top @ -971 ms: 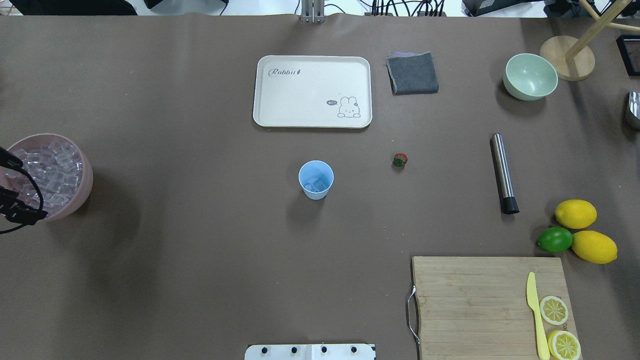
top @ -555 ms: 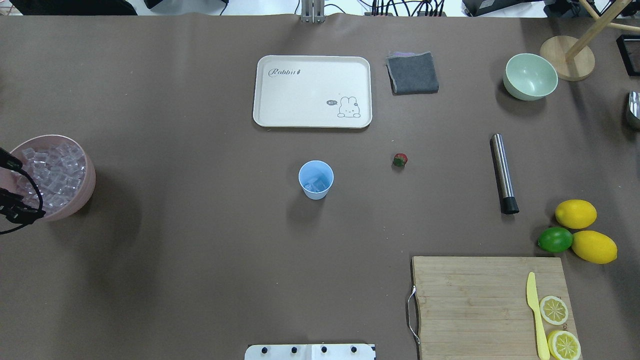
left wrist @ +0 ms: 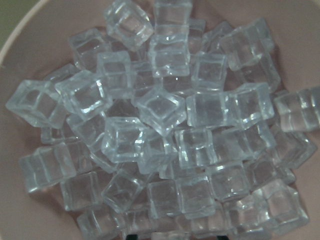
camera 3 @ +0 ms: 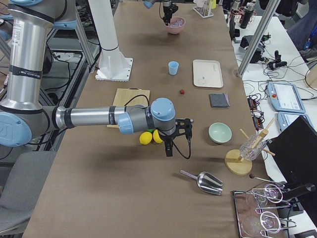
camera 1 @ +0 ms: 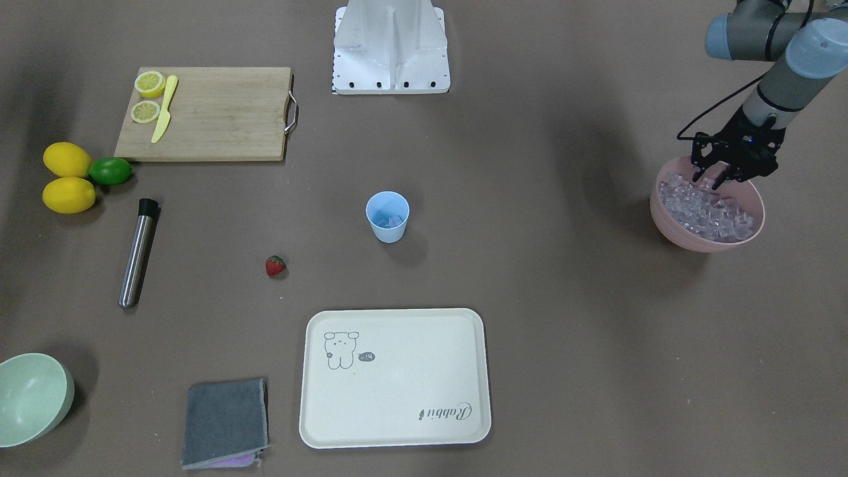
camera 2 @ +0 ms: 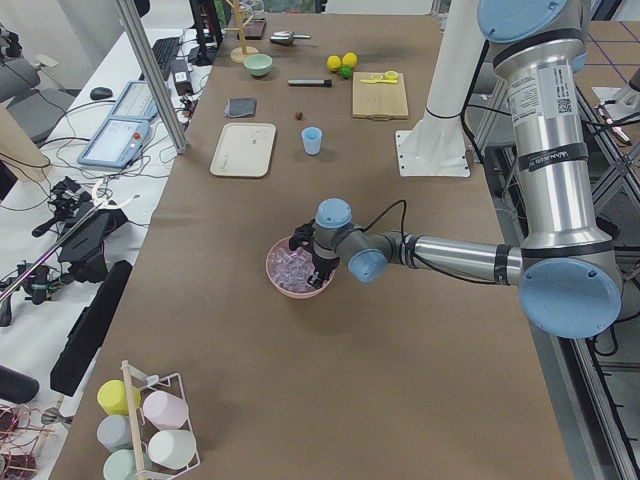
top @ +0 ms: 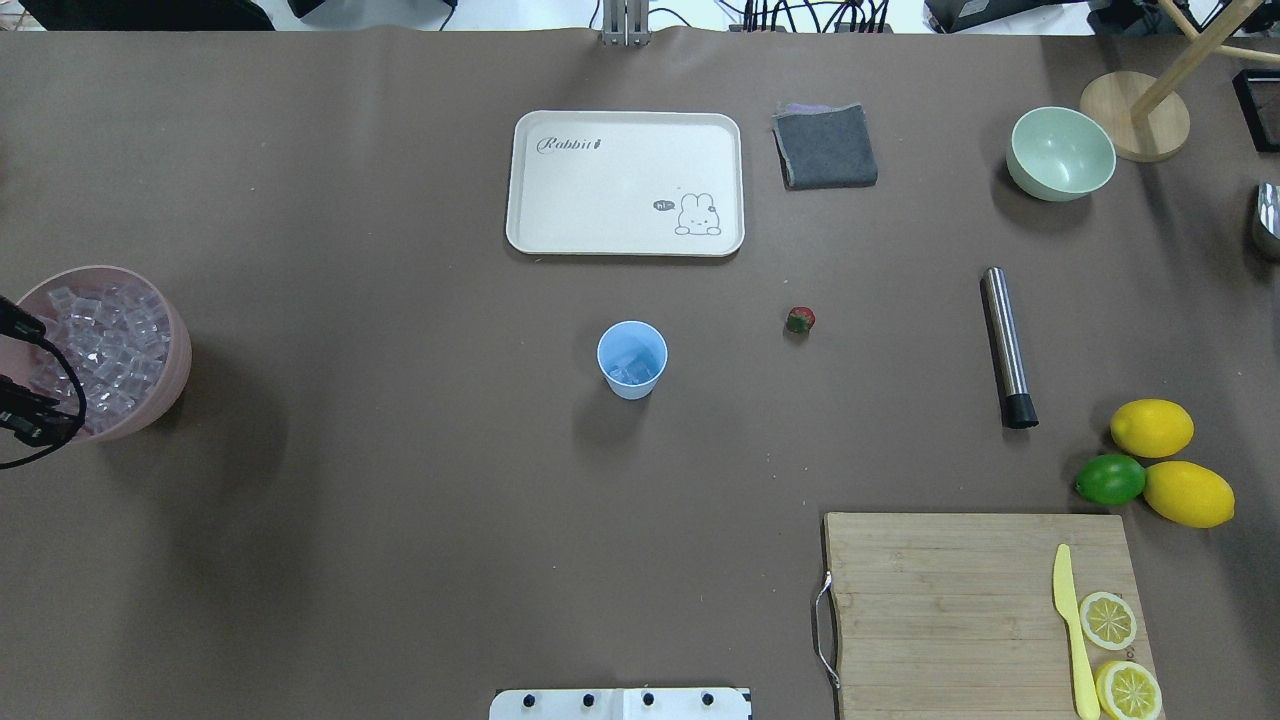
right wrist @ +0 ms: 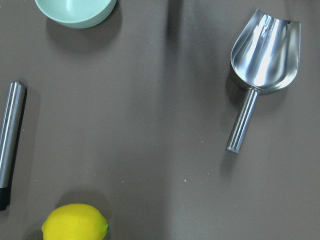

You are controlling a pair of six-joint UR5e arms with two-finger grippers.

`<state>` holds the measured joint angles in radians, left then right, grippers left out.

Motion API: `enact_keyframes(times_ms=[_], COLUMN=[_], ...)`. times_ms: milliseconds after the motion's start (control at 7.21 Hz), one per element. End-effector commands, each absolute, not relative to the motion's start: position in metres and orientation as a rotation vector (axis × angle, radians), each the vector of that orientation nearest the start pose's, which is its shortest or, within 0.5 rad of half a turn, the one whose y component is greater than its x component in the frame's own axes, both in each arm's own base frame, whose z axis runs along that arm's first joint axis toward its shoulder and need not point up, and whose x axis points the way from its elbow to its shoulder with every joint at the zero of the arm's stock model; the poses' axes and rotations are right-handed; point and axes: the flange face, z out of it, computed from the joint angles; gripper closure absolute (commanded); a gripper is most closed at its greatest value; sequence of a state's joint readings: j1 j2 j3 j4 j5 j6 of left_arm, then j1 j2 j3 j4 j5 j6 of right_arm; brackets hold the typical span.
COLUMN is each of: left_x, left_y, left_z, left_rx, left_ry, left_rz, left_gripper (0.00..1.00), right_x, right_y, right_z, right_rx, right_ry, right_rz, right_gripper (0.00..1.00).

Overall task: Mash ice and strawberries in cup
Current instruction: 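Lower the left gripper into the ice and close on a cube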

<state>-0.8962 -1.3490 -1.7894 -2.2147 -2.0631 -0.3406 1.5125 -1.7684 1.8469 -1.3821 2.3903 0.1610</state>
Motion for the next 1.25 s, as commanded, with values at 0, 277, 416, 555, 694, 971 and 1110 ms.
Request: enact_keyframes(times_ms=[0,277,416,555,694,971,1110], left_x=[0.201,0.199,0.191,0.175,0.164,0.159,0.165], left_y=[-0.393,-0.396,-0.401,-0.407,-0.411,-0.458,-0.467], left_z=[0.588,0.584,0.578,0.569,0.551,0.485,0.468], left_rx=[0.324,0.332,0.329,0.310,0.319,0.417,0.410], left_ry=[0.727,0.731,0.739,0.774,0.806,0.917,0.949], left_rz=[0.469,0.464,0.446,0.413,0.398,0.384,0.342], left_gripper=[0.93,1.00,1.00,1.00,1.00,1.00,1.00], right_x=[0.036,0.036,0.036,0.036,0.036,0.036,0.035], right_y=[-0.425,-0.425,-0.425,-0.425,-0.425,-0.425,-0.424], right_z=[0.587,0.587,0.587,0.587,0.587,0.587,0.587], right_rx=[0.163,0.162,0.162,0.162,0.162,0.162,0.160], right_ry=[-0.836,-0.838,-0.838,-0.839,-0.839,-0.841,-0.843], right_rz=[-0.013,-0.014,-0.014,-0.014,-0.014,-0.014,-0.012], right_gripper=[0.00,0.00,0.00,0.00,0.00,0.00,0.00])
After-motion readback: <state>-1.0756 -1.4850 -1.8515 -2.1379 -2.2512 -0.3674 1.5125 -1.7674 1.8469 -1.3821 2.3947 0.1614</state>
